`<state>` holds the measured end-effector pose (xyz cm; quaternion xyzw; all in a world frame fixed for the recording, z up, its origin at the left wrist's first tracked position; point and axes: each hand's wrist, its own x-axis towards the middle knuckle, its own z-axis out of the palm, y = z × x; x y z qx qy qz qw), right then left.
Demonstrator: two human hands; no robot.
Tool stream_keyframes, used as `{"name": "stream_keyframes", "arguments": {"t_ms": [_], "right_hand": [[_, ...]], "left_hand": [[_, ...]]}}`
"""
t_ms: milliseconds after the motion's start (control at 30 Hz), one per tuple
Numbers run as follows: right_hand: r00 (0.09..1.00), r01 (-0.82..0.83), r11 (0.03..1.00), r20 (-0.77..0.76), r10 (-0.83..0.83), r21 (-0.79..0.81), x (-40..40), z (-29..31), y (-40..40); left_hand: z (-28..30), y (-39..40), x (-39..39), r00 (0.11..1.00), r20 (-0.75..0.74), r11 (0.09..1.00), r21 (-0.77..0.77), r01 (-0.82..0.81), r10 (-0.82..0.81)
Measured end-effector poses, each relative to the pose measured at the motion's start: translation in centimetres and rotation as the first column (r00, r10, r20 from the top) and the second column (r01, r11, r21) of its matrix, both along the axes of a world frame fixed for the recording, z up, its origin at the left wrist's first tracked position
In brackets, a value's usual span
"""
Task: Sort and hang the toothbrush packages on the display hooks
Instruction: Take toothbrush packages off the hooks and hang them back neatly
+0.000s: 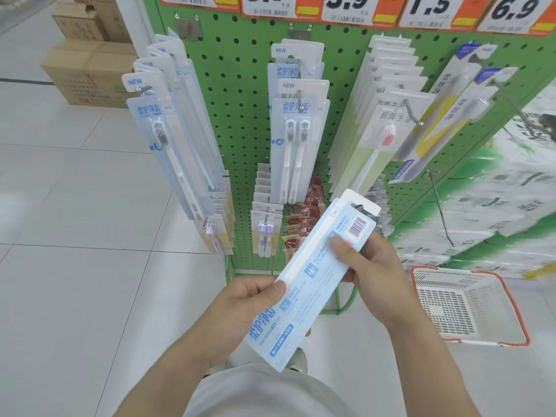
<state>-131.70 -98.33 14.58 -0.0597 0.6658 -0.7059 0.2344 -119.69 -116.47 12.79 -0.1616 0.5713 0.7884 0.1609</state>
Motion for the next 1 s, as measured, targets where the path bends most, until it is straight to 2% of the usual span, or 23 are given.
{"name": "stream_keyframes", "arguments": {"t_ms": [100, 200, 267, 333, 367, 400, 467, 533, 633, 700, 800, 1000], "right_hand": [[0.995, 0.073, 0.997, 0.069, -0.074, 0.012, 0.0, -0.6, -0.3], [0.988, 0.128, 0.992, 0.088, -0.128, 0.012, 0.4, -0.8, -0.8], [0.981, 0.169, 0.985, 0.098, -0.17, 0.012, 0.8, -0.9, -1.1], [0.978, 0.179, 0.984, 0.109, -0.18, 0.016, 1.1, -1.1, -1.4], [0.98, 0.166, 0.986, 0.111, -0.167, 0.022, 1.3, -1.1, -1.6], [0.982, 0.148, 0.989, 0.113, -0.15, 0.022, 1.6, -1.1, -1.8], [0.99, 0.1, 0.995, 0.103, -0.1, 0.007, 2.3, -1.0, -2.4], [0.994, 0.06, 0.998, 0.089, -0.06, -0.004, 2.9, -1.0, -2.9], [0.994, 0.002, 0.997, 0.113, 0.006, -0.072, 3.3, -0.7, -3.0], [0.988, -0.091, 0.984, 0.112, 0.109, -0.156, 3.0, -0.3, -2.3], [0.98, -0.189, 0.965, 0.034, 0.198, -0.181, 2.7, 0.1, -1.2], [0.982, -0.055, 0.994, -0.188, 0.035, -0.099, 2.4, -0.1, -1.7]], "left_hand": [[-0.7, 0.0, 0.0, 1.0, 0.006, 0.989, -0.148, -0.005, 0.006], [-1.2, 0.0, -0.1, 0.998, -0.054, 0.894, -0.448, -0.008, -0.019], [-1.4, 0.2, -0.1, 0.991, -0.134, 0.747, -0.661, -0.067, -0.03], [-0.8, 0.6, -0.1, 0.957, -0.284, 0.534, -0.819, -0.211, -0.057], [-0.6, 0.8, -0.3, 0.922, -0.379, 0.48, -0.826, -0.296, -0.083], [-0.5, 1.2, -0.5, 0.88, -0.462, 0.465, -0.807, -0.364, -0.113], [-0.2, 2.0, -0.9, 0.811, -0.552, 0.488, -0.771, -0.409, -0.192], [-0.4, 2.7, -1.4, 0.799, -0.532, 0.479, -0.799, -0.364, -0.281], [-1.1, 2.7, -1.9, 0.799, -0.486, 0.39, -0.854, -0.346, -0.355], [-0.8, 2.4, -1.7, 0.803, -0.511, 0.425, -0.828, -0.365, -0.306], [1.0, 1.5, -1.1, 0.838, -0.543, 0.52, -0.734, -0.437, -0.062], [2.5, 1.1, -1.5, 0.838, -0.503, 0.706, -0.514, -0.487, 0.211]]}}
